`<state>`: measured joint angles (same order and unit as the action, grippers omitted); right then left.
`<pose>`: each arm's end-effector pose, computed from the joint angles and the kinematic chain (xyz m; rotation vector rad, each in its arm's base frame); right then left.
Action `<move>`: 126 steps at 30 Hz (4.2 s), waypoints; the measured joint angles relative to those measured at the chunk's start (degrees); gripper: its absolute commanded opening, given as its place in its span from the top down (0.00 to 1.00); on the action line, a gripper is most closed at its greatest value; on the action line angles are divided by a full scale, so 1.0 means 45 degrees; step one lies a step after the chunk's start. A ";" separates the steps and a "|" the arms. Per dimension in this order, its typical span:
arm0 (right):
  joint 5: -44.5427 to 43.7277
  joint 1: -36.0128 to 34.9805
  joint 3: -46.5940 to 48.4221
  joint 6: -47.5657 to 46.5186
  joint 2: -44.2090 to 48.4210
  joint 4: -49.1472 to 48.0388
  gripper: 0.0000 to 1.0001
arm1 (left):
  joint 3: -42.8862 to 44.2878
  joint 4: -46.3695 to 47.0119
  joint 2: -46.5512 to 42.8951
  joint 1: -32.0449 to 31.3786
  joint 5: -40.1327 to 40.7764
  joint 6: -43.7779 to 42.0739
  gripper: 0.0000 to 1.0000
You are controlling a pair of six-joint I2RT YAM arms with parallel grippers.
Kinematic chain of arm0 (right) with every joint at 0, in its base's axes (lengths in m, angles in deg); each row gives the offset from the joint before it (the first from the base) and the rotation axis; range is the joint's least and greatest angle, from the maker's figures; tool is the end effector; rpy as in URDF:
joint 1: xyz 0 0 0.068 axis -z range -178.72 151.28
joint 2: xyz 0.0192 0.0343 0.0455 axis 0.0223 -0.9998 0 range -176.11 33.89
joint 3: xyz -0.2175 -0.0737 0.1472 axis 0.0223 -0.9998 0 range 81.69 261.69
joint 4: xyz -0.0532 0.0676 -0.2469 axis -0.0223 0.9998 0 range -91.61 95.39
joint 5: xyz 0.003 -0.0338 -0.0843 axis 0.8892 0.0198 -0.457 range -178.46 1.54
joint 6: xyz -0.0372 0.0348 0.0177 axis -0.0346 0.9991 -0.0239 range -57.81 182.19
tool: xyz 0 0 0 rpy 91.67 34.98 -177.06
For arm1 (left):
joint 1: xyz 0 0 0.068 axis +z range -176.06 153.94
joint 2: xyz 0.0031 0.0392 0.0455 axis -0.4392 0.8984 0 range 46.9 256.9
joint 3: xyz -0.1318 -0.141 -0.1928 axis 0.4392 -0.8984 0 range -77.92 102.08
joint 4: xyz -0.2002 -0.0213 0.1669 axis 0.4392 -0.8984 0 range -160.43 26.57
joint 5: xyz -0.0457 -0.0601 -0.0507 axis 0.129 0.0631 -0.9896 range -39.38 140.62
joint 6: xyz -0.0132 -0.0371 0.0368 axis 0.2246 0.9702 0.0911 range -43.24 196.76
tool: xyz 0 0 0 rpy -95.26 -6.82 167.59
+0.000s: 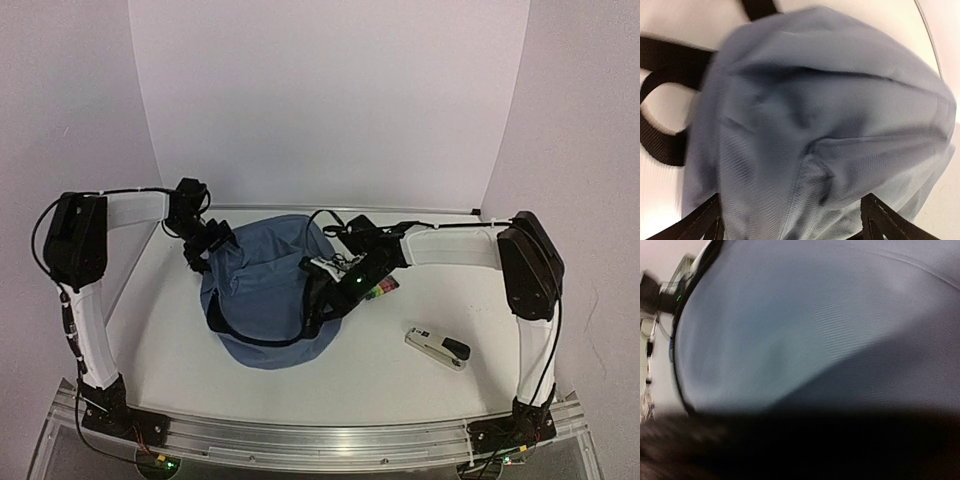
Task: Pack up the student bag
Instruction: Adjust the student bag at the center of the board, then zip the student bag at the center of the board.
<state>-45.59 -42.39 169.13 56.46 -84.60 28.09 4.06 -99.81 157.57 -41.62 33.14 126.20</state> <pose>0.2984 0.3183 0.1832 -1.3546 2.2952 1.2092 0.3848 -0.1184 0.1976 -0.7384 2.7570 -0.7089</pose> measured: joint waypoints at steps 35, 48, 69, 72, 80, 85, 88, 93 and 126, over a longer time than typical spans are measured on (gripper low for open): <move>0.1269 0.3138 0.4661 -0.0386 -0.2829 0.3088 0.30 | 0.0230 -0.2441 -0.0995 -0.0134 -0.0510 -0.2227 0.06; 0.2155 0.0580 0.3239 0.0548 -0.2754 0.2129 0.31 | 0.5351 -0.1784 0.4203 0.0003 -0.2415 -0.2628 0.24; 0.1145 0.3723 0.2295 0.0805 0.0716 0.0783 0.29 | 0.4645 -0.2947 -0.1615 -0.1586 -0.0090 -0.4336 0.23; 0.0662 0.3550 0.2293 0.0812 0.0705 0.0831 0.30 | 0.3715 -0.2931 -0.2649 -0.3168 -0.0424 -0.4418 0.31; -0.1093 0.3391 0.2811 0.0965 0.0123 0.0932 0.29 | 0.3042 -0.3779 -0.1702 -0.6322 -0.1070 -0.4282 0.55; -0.1929 0.3535 0.3187 0.1054 -0.0294 0.0927 0.29 | 0.3886 -0.4327 -0.0347 -0.6828 -0.1052 -0.4021 0.58; -0.2151 0.3613 0.3191 0.1157 -0.0340 0.0928 0.29 | 0.4287 -0.4708 0.0216 -0.6920 -0.0706 -0.3759 0.61; -0.2294 0.3635 0.3191 0.1411 -0.0344 0.0922 0.28 | 0.5298 -0.5035 0.1057 -0.6914 -0.0279 -0.3249 0.64; -0.2326 0.3651 0.3191 0.1728 -0.1258 0.0900 1.00 | 0.6061 -0.6340 0.2592 -0.6913 0.1297 -0.1912 1.00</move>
<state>-56.05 -25.96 183.49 64.23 -90.26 32.13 31.34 -128.34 169.24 -72.73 38.97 117.60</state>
